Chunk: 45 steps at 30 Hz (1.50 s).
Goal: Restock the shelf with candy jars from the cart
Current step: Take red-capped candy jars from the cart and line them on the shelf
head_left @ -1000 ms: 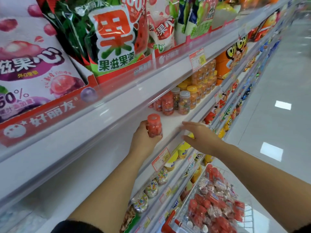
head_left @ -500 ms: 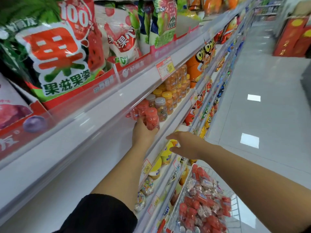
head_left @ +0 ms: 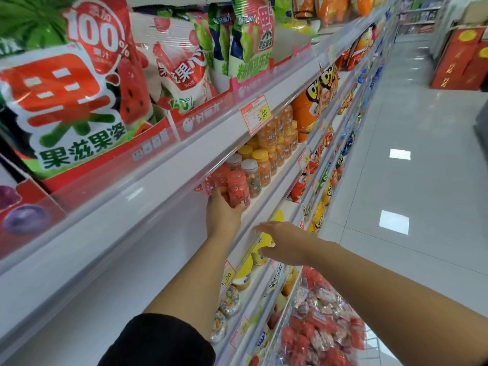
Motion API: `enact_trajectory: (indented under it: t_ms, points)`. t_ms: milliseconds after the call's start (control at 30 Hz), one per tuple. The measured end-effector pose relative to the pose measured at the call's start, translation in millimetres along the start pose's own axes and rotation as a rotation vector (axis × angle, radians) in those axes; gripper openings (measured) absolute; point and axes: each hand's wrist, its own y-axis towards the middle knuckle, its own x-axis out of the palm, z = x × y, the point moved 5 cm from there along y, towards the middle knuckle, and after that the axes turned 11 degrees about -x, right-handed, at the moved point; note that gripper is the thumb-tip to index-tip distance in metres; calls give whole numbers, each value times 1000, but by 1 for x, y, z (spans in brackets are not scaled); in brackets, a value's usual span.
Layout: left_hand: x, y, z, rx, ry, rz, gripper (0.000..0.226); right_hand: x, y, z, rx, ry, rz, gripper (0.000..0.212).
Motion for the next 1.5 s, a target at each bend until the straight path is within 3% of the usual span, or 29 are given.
enact_trajectory:
  t_ms: [133,200,267,333,400,633,767,933,1200,1300,1433,1500]
  points:
    - [-11,-18,11,-2,-35,83,43,3,-19,12,-10,60,-11,59]
    - [-22,-44,24,81,-22,195,39,7,-37,34,15,97,-10,55]
    - [-22,-79,34,217,-25,204,33,20,-58,69,81,116,-42,50]
    - [-3,-113,30,287,10,97,26,37,-80,109,151,135,-88,40]
    - [33,-136,7,243,100,-31,20,57,-98,146,192,140,-135,29]
    - [169,-196,-126,-215,272,-388,21,149,-146,261,234,99,-369,26]
    - [238,-229,-198,-346,389,-587,31,193,-165,319,258,8,-501,39]
    - [311,-256,-264,-424,561,-804,49,239,-152,364,217,-85,-539,60]
    - [391,-247,-306,-232,827,-787,77,318,-116,388,81,-188,-696,81]
    - [396,-243,-300,-160,1000,-752,64,333,-110,392,81,-231,-745,76]
    - [399,-235,-300,-55,1154,-711,50,334,-105,389,36,-279,-734,54]
    - [396,-231,-299,-1,1157,-717,48,323,-104,388,62,-309,-729,56]
